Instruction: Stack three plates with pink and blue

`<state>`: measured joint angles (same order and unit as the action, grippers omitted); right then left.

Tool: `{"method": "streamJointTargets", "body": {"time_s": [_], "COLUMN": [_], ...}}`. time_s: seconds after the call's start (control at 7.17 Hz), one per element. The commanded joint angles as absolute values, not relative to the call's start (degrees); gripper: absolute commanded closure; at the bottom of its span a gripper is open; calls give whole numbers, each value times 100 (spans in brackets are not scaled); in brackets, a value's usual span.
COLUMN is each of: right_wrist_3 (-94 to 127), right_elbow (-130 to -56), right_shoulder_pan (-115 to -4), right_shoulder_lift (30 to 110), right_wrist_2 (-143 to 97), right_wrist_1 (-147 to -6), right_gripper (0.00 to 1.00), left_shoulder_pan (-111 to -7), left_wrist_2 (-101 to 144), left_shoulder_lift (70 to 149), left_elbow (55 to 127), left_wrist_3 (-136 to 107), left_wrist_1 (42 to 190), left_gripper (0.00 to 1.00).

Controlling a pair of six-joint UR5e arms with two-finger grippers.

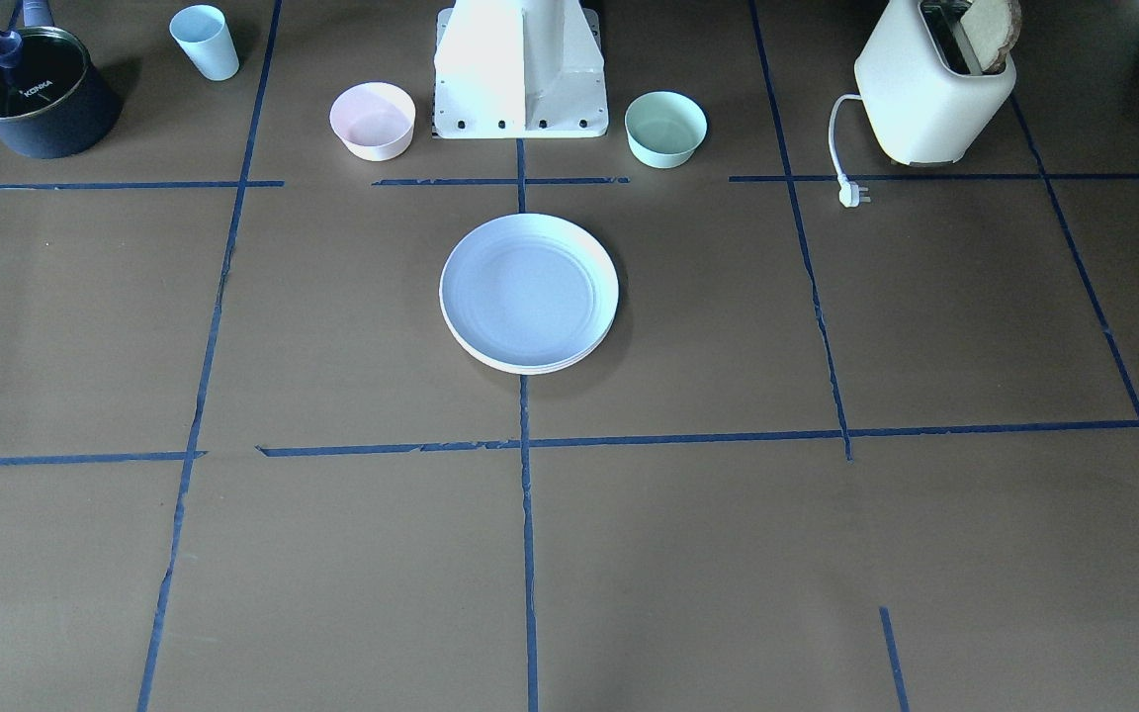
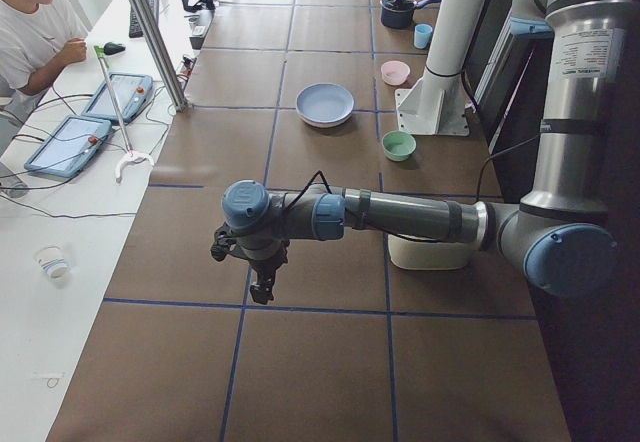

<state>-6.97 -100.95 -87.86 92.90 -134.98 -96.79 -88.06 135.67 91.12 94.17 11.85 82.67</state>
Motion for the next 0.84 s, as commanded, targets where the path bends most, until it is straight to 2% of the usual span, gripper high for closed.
{"method": "streamJointTargets", "body": {"time_s": [0.0,0.7], "right_wrist_3": [-686,-694], "right_elbow": [-10090,-10081], "right_shoulder_pan": [-8789,-8789], "right_shoulder_lift": [9299,9334], "right_wrist_2": [-13509,-13588], "right_wrist_1": [-9686,-9721], "right_gripper": [0,0], "left_shoulder_pan": [-8807,-8798], "left_wrist_2": [13588,13579], "left_shoulder_lift": [8974,8974], "left_elbow": [9414,9360], "left_wrist_3": [668,650], "left_wrist_1": [8279,8323], "left_gripper": [0,0]}}
